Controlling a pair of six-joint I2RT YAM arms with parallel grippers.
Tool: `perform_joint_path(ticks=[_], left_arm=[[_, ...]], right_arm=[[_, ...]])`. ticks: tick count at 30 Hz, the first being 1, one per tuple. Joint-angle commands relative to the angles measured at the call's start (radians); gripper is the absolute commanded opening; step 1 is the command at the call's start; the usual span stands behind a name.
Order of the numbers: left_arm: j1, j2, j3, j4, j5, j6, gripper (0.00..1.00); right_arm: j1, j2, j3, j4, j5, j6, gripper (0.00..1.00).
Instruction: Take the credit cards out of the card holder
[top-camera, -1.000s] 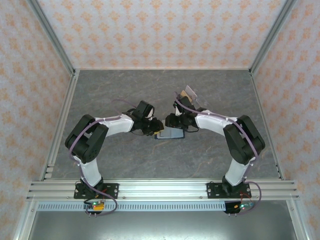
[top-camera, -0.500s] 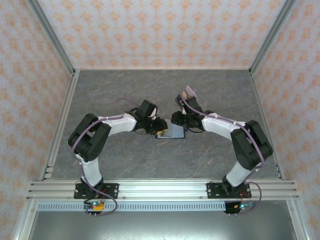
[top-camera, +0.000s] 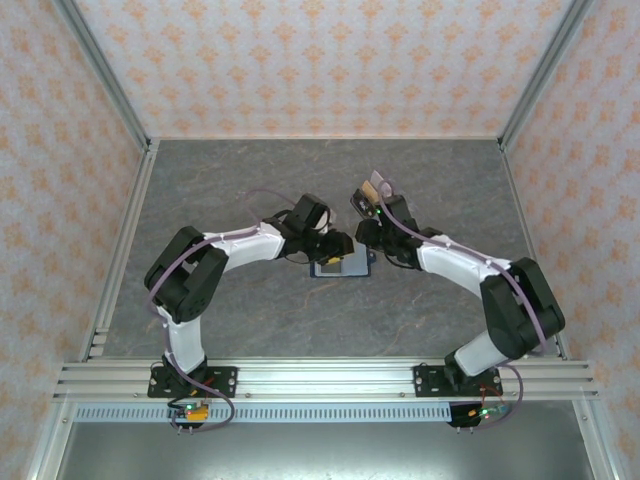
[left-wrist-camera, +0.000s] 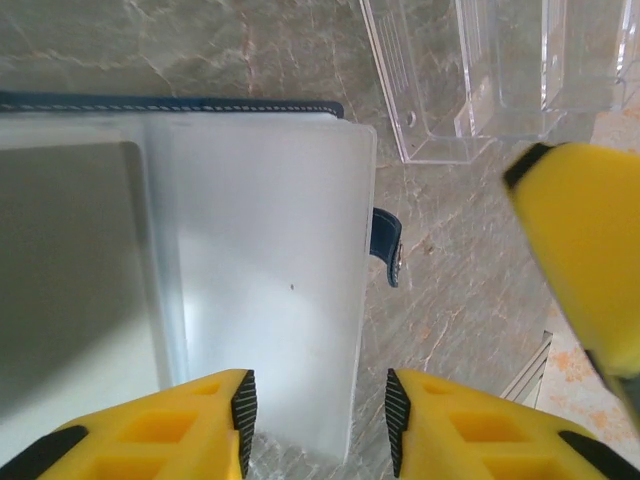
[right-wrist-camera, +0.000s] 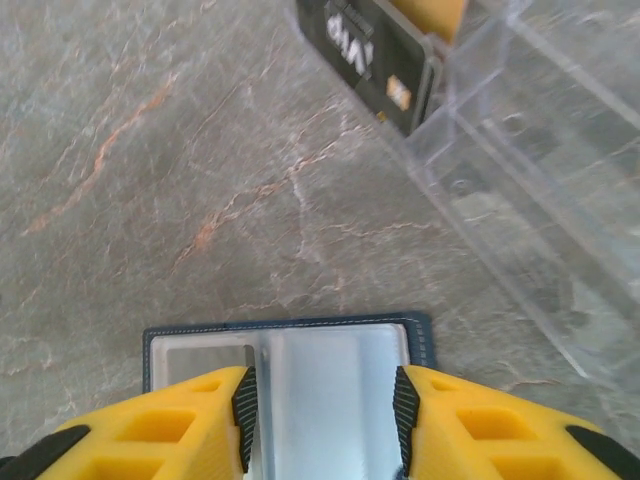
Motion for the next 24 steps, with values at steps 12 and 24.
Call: perform_joint_path(ticks=[12, 24], left_arm=[[0.074, -0.106, -0.064, -0.120, -0.115, 0.021, 0.44], [0.152, -0.183, -0.176, -0.153, -0.153, 0.039, 0.50]], right_arm=[[0.011, 0.116, 0.128, -0.066, -0.193, -0.067, 0.44], [0.094, 0.373, 0.337, -0.298, -0.157, -0.120, 0.39]])
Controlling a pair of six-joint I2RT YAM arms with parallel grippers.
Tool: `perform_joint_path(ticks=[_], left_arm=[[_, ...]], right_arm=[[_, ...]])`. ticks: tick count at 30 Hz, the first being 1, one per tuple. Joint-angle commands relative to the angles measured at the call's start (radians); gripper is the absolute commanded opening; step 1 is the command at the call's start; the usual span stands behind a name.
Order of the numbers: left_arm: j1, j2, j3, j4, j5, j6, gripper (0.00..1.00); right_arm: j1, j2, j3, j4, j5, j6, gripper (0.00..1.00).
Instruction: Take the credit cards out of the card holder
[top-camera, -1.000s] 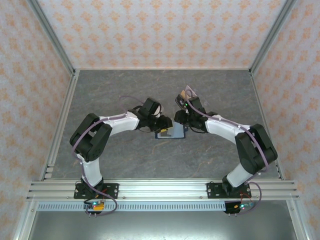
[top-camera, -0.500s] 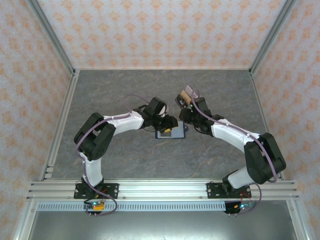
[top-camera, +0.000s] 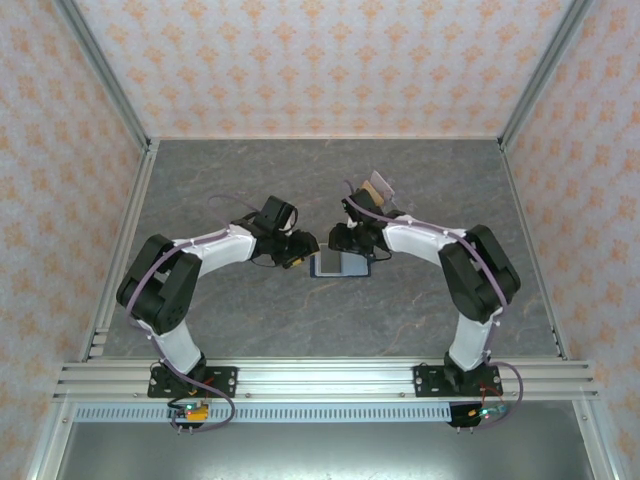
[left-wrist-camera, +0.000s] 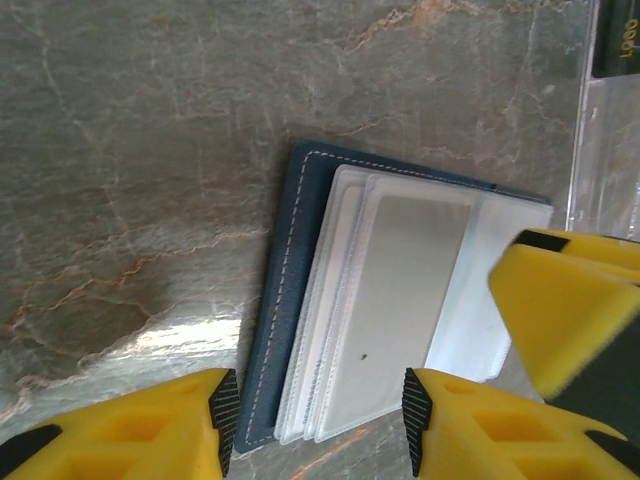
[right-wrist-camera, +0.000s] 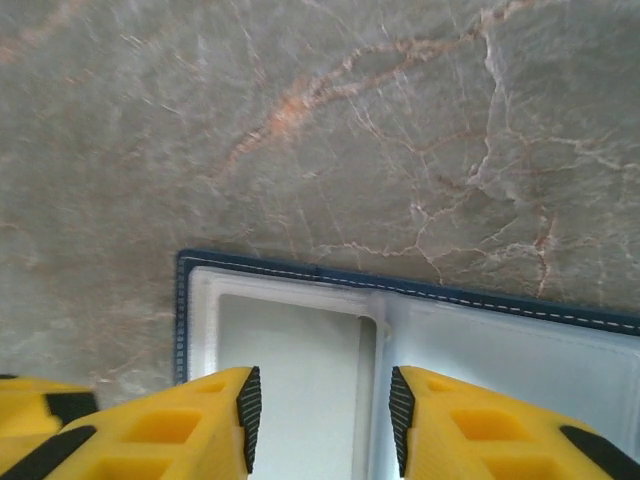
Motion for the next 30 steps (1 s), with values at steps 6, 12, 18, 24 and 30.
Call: perform_joint_path(ticks=[6, 12, 18, 24, 30], left_arm=[[0.000, -0.019, -0.005, 0.000, 0.007, 0.019, 0.50], [-0.008, -0.003, 0.003, 0.034, 0.041, 0.014, 0.45], [-0.033, 0.036, 0.033, 0.044, 0.062, 0.016, 0.40], [-0.046, 0.071, 0.058, 0.045, 0.065, 0.018, 0.37], [-0.057, 0.102, 0.069, 0.046, 0.069, 0.018, 0.36]], right_arm=[[0.006, 0.088, 0.077, -0.145, 0.025, -0.029, 0.35], [0.006, 0.122, 0.099, -0.179, 0.041, -0.028, 0.25], [0.004, 0.129, 0.099, -0.184, 0.050, -0.026, 0.18], [-0.001, 0.130, 0.096, -0.182, 0.050, -0.022, 0.12], [-0.013, 0.135, 0.090, -0.173, 0.035, -0.012, 0.12]])
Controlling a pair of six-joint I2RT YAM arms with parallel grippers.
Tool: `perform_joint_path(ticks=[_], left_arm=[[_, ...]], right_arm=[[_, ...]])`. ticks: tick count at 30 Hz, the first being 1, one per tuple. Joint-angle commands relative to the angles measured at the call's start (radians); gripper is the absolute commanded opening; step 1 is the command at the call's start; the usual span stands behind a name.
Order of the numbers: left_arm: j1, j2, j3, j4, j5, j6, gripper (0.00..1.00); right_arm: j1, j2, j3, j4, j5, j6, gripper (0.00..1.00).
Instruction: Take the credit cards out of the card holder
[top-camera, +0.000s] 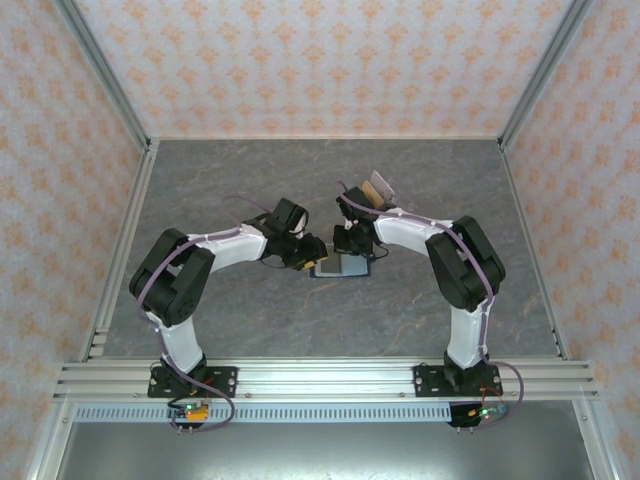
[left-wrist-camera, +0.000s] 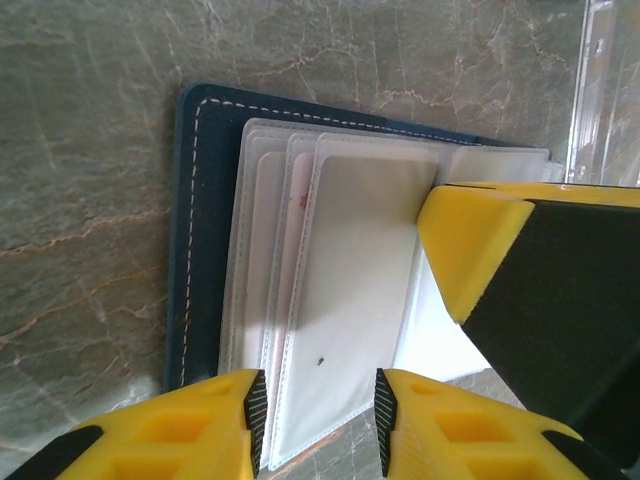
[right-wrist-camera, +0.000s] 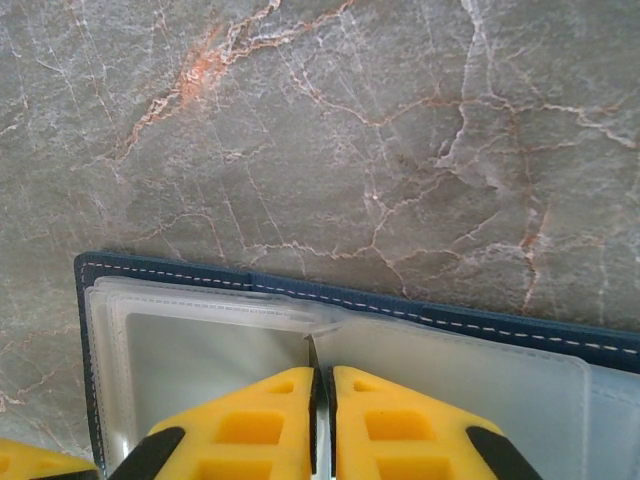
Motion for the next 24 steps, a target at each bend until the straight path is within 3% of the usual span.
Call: perform_joint_path(ticks=[1, 24], left_arm=[[-0.010, 0.023, 0.028, 0.011, 0.008, 0.016, 0.37], [-0.007, -0.026, -0.010, 0.034, -0.036, -0.004, 0.29]], right_arm=[[-0.011, 0.046, -0.004, -0.051, 0.023, 0.009, 0.12], [-0.019, 0.064, -0.001, -0.059, 0.020, 0.015, 0.12]])
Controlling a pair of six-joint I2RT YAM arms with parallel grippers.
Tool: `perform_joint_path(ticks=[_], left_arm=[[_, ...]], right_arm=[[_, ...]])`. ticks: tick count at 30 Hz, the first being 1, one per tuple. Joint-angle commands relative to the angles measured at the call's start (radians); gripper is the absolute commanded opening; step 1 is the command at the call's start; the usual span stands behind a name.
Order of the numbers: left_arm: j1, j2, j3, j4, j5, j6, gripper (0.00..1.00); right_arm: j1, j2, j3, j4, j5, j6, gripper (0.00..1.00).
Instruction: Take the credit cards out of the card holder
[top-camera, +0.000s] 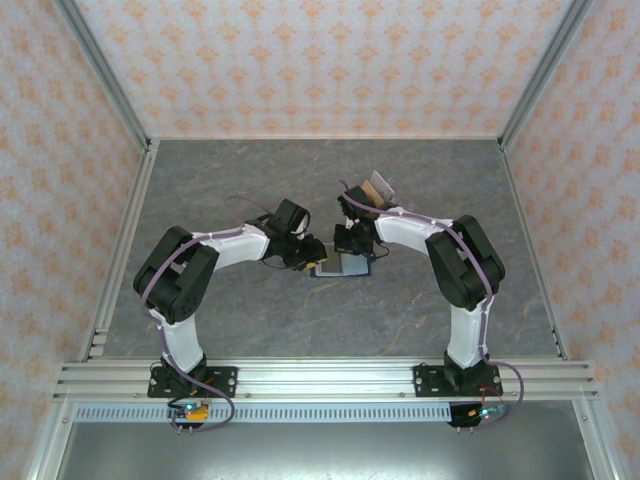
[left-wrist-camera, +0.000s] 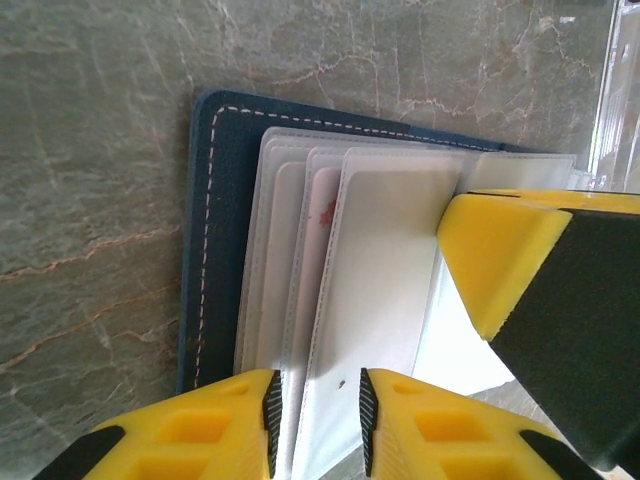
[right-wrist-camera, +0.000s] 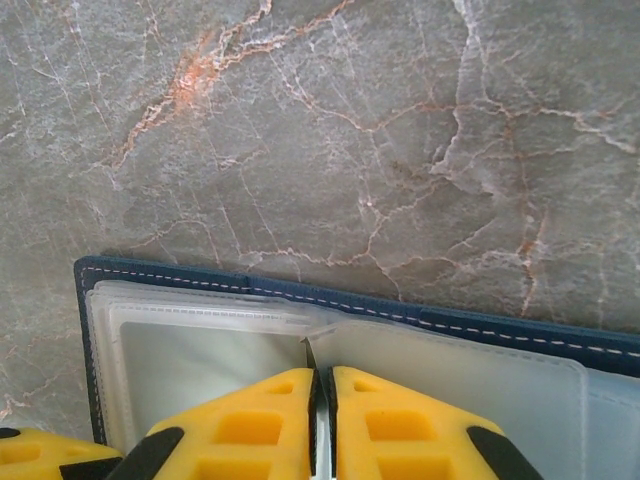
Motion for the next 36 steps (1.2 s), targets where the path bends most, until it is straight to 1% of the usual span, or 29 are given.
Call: perform_joint_path(ticks=[1, 17, 25, 36], left_arm=[[-0.004, -0.046, -0.013, 0.022, -0.016, 0.001, 0.29], [-0.005, -0.013, -0.002, 0.031, 0.006, -0.008, 0.27], [-0.004, 0.022, 0.010, 0.024, 0.020, -0.020, 0.33], [-0.009, 0.039, 0.027, 0.056, 0.069, -0.019, 0.30]], right_arm=[[-0.007, 0.056, -0.004, -0.060, 0.043, 0.009, 0.12], [-0.007, 0.073, 0.004, -0.071, 0.048, 0.010, 0.11], [-0.006, 0.074, 0.006, -0.073, 0.048, 0.009, 0.12], [-0.006, 0.078, 0.008, -0.072, 0.042, 0.010, 0.11]])
